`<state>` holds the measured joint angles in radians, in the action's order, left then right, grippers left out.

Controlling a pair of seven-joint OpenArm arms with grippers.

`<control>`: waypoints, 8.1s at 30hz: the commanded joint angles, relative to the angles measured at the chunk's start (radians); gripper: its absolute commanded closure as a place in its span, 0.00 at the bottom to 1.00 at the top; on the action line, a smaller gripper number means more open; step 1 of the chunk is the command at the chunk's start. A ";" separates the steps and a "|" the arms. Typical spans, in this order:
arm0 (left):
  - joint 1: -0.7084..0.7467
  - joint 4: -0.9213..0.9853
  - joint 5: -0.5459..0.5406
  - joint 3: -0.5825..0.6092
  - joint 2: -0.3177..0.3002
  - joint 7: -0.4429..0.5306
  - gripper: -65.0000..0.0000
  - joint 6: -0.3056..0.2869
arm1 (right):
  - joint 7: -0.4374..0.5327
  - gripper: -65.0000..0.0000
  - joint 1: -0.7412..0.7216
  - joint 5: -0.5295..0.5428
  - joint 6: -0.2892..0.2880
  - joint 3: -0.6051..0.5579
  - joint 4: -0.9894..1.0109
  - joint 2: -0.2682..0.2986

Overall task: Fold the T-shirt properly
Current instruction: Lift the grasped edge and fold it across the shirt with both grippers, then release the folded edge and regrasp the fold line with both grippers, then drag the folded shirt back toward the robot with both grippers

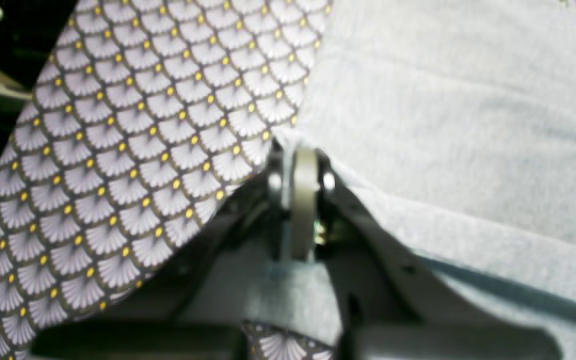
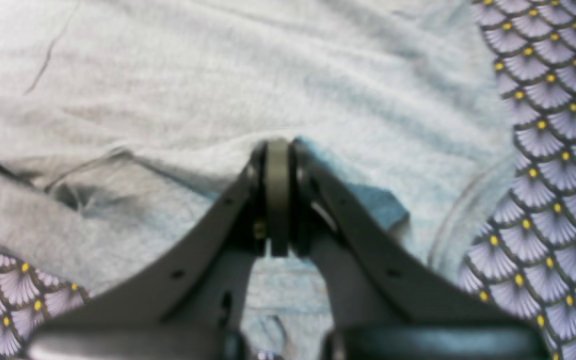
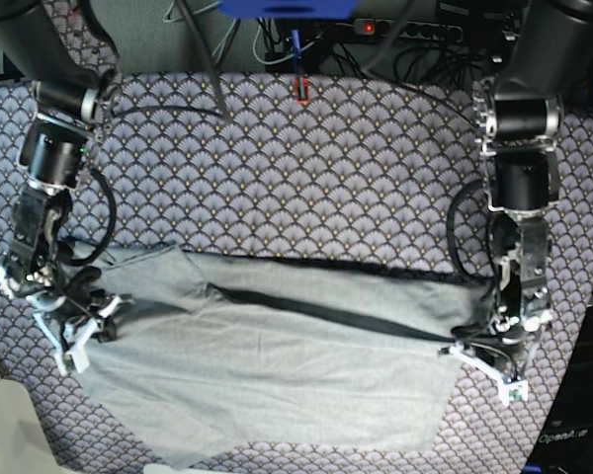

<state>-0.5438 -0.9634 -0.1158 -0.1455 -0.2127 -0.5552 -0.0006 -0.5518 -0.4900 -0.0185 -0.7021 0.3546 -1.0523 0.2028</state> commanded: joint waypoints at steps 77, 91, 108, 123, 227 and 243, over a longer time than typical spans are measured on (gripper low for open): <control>0.408 -0.385 -0.008 -0.052 0.005 0.030 0.49 0.003 | 0.105 0.33 0.207 -0.119 0.004 0.151 -0.168 0.060; 0.410 -0.320 -0.008 -0.147 -0.004 0.028 0.49 0.001 | 0.241 0.33 0.221 -0.119 0.004 0.172 -0.021 0.063; 0.344 -0.249 -0.006 -0.147 -0.004 0.039 0.49 0.001 | 0.255 0.33 0.222 -0.120 0.004 0.172 -0.021 0.060; 0.199 -0.072 0.001 -0.139 0.003 0.040 0.49 0.001 | 0.253 0.33 0.244 -0.120 0.004 0.172 -0.023 0.059; 0.285 -0.257 -0.005 -0.208 0.023 -0.047 1.00 -0.082 | 0.246 1.00 0.405 -0.120 0.004 0.172 -0.199 0.057; 0.546 -0.536 -0.006 -0.296 0.023 -0.128 1.00 -0.085 | 0.255 1.00 0.591 -0.119 0.004 0.176 -0.289 0.060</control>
<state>0.0196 -1.4788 -0.1349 -0.4347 -0.1719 -0.7074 -0.0982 -0.2924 0.1070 -0.1326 -0.7029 0.5217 -1.3251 0.2424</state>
